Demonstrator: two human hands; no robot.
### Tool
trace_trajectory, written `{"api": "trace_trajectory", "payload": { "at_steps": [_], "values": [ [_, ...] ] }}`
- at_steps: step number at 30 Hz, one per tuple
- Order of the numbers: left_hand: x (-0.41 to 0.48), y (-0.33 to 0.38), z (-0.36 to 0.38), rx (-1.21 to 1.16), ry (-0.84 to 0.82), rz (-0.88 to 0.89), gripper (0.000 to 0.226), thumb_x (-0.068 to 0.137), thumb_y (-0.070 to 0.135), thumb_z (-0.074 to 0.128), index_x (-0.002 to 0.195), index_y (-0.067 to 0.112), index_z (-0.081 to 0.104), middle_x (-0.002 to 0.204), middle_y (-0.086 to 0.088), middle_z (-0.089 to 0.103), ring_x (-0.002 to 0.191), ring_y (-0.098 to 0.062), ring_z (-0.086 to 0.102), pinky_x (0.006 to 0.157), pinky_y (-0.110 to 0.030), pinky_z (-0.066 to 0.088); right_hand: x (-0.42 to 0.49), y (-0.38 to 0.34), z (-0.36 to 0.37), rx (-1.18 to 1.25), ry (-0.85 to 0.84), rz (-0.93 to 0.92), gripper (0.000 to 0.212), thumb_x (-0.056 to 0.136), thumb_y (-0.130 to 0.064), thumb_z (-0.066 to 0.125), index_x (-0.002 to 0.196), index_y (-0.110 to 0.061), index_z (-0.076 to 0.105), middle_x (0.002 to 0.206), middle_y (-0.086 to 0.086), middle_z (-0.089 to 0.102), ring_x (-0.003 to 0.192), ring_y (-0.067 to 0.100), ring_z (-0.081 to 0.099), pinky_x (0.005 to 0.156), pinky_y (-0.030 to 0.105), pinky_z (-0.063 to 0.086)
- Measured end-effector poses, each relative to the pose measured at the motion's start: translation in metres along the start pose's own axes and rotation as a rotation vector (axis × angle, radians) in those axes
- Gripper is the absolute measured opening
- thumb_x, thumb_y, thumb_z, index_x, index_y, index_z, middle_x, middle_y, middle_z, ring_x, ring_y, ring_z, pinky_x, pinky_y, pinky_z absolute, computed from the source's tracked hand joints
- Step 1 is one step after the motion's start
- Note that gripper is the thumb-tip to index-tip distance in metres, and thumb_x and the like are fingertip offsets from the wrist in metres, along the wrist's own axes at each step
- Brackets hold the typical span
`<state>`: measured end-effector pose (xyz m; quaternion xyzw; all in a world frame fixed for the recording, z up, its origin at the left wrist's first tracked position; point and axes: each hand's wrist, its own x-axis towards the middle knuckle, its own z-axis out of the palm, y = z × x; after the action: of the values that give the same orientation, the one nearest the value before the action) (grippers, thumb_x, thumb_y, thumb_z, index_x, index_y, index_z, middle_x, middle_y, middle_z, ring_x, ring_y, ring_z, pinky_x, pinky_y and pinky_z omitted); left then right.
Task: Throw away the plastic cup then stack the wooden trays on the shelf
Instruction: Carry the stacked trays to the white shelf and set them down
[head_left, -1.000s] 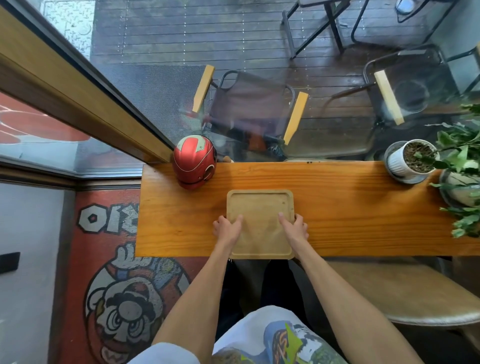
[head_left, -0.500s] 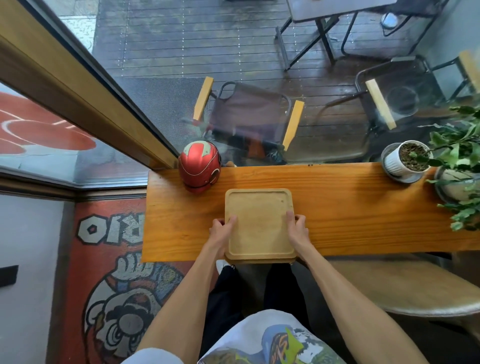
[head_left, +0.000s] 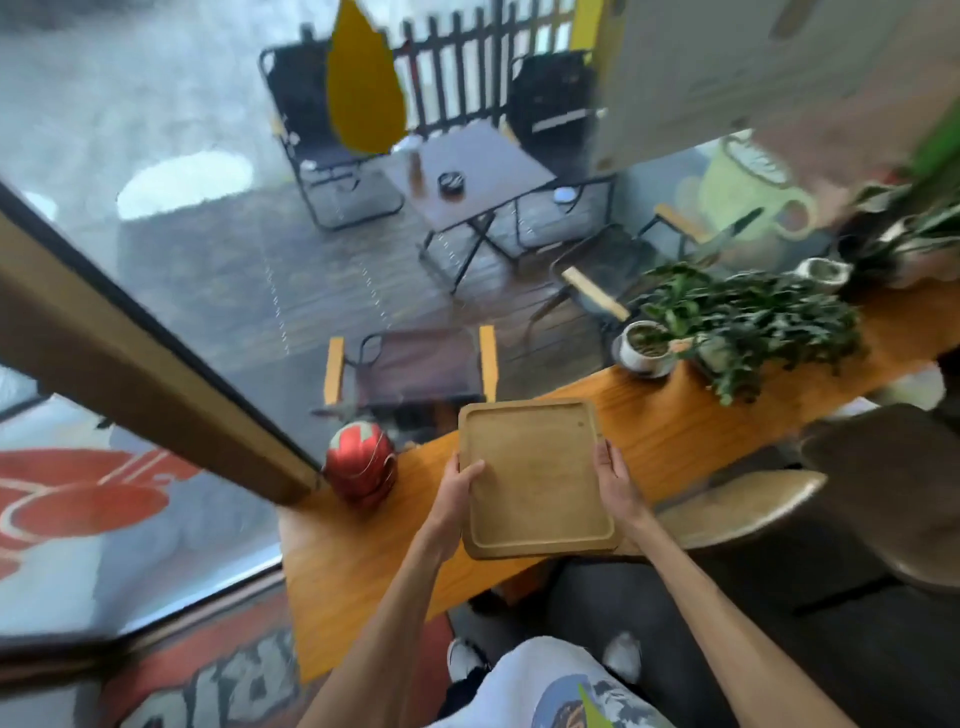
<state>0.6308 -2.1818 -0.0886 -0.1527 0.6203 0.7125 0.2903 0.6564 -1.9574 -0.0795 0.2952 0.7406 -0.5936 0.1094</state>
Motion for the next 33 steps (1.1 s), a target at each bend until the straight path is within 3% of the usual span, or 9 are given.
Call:
{"api": "trace_trajectory", "payload": {
  "at_steps": [4, 10, 12, 15, 18, 21, 23, 27, 33],
  "values": [
    [-0.020, 0.025, 0.068, 0.138, -0.154, 0.149, 0.069, 0.085, 0.053, 0.059, 0.145, 0.029, 0.034, 0.135, -0.004, 0.054, 0.117, -0.024, 0.059, 0.092, -0.042, 0.055, -0.025, -0.005, -0.072, 0.041, 0.126, -0.082, 0.050, 0.107, -0.032, 0.030, 0.150, -0.008, 0.034, 0.152, 0.009, 0.041, 0.142, 0.025, 0.035, 0.092, 0.011, 0.025],
    [-0.015, 0.015, 0.224, 0.324, -0.219, 0.252, 0.063, 0.093, 0.069, 0.039, 0.139, 0.027, 0.048, 0.137, -0.004, 0.054, 0.124, -0.024, 0.054, 0.107, -0.052, 0.043, -0.076, 0.021, -0.229, 0.206, 0.278, -0.077, 0.059, 0.102, -0.048, 0.034, 0.151, -0.015, 0.036, 0.152, 0.005, 0.043, 0.141, 0.024, 0.039, 0.117, 0.035, 0.029],
    [-0.018, 0.009, 0.287, 0.351, -0.277, 0.223, 0.063, 0.091, 0.071, 0.042, 0.134, 0.027, 0.053, 0.138, -0.005, 0.054, 0.124, -0.024, 0.054, 0.108, -0.051, 0.043, -0.098, 0.035, -0.289, 0.296, 0.308, -0.070, 0.055, 0.102, -0.050, 0.034, 0.145, -0.018, 0.046, 0.143, 0.004, 0.054, 0.128, 0.023, 0.053, 0.109, 0.039, 0.041],
    [-0.037, 0.000, 0.388, 0.376, -0.371, 0.262, 0.035, 0.102, 0.049, 0.038, 0.111, 0.026, 0.062, 0.125, -0.010, 0.062, 0.112, -0.023, 0.059, 0.102, -0.049, 0.047, -0.136, 0.059, -0.373, 0.398, 0.357, -0.098, 0.042, 0.102, -0.051, 0.032, 0.135, -0.031, 0.049, 0.123, -0.005, 0.063, 0.107, 0.011, 0.061, 0.085, 0.028, 0.050],
    [-0.047, -0.019, 0.483, 0.405, -0.482, 0.309, 0.039, 0.098, 0.053, 0.042, 0.109, 0.025, 0.066, 0.117, -0.012, 0.066, 0.109, -0.030, 0.062, 0.099, -0.055, 0.049, -0.168, 0.088, -0.445, 0.414, 0.485, -0.116, 0.052, 0.098, -0.060, 0.031, 0.141, -0.035, 0.042, 0.123, -0.007, 0.061, 0.108, 0.011, 0.060, 0.090, 0.032, 0.049],
    [-0.066, -0.035, 0.571, 0.392, -0.633, 0.327, 0.043, 0.102, 0.049, 0.040, 0.124, 0.019, 0.060, 0.120, -0.005, 0.065, 0.105, -0.020, 0.063, 0.095, -0.042, 0.053, -0.196, 0.120, -0.513, 0.408, 0.624, -0.080, 0.075, 0.087, -0.076, 0.036, 0.148, -0.033, 0.038, 0.140, -0.001, 0.055, 0.125, 0.021, 0.055, 0.107, 0.046, 0.044],
    [-0.078, -0.045, 0.624, 0.406, -0.734, 0.321, 0.045, 0.102, 0.050, 0.038, 0.139, 0.027, 0.048, 0.128, 0.004, 0.060, 0.109, -0.009, 0.059, 0.091, -0.031, 0.053, -0.214, 0.136, -0.556, 0.427, 0.702, -0.050, 0.066, 0.095, -0.066, 0.033, 0.151, -0.032, 0.035, 0.143, 0.002, 0.053, 0.127, 0.026, 0.053, 0.107, 0.051, 0.043],
    [-0.085, -0.068, 0.721, 0.497, -0.894, 0.312, 0.063, 0.086, 0.076, 0.043, 0.144, 0.059, 0.028, 0.155, 0.014, 0.035, 0.137, -0.015, 0.041, 0.115, -0.050, 0.033, -0.241, 0.163, -0.633, 0.430, 0.857, -0.020, 0.056, 0.101, -0.055, 0.030, 0.151, -0.029, 0.033, 0.133, 0.000, 0.053, 0.113, 0.019, 0.052, 0.095, 0.040, 0.044],
    [-0.106, -0.067, 0.857, 0.540, -0.940, 0.326, 0.051, 0.103, 0.051, 0.032, 0.152, 0.043, 0.024, 0.149, 0.008, 0.037, 0.132, -0.018, 0.042, 0.115, -0.048, 0.031, -0.241, 0.188, -0.749, 0.446, 0.980, 0.010, 0.059, 0.100, -0.059, 0.027, 0.152, -0.032, 0.031, 0.140, 0.004, 0.051, 0.114, 0.020, 0.052, 0.091, 0.039, 0.044]
  ]
}}
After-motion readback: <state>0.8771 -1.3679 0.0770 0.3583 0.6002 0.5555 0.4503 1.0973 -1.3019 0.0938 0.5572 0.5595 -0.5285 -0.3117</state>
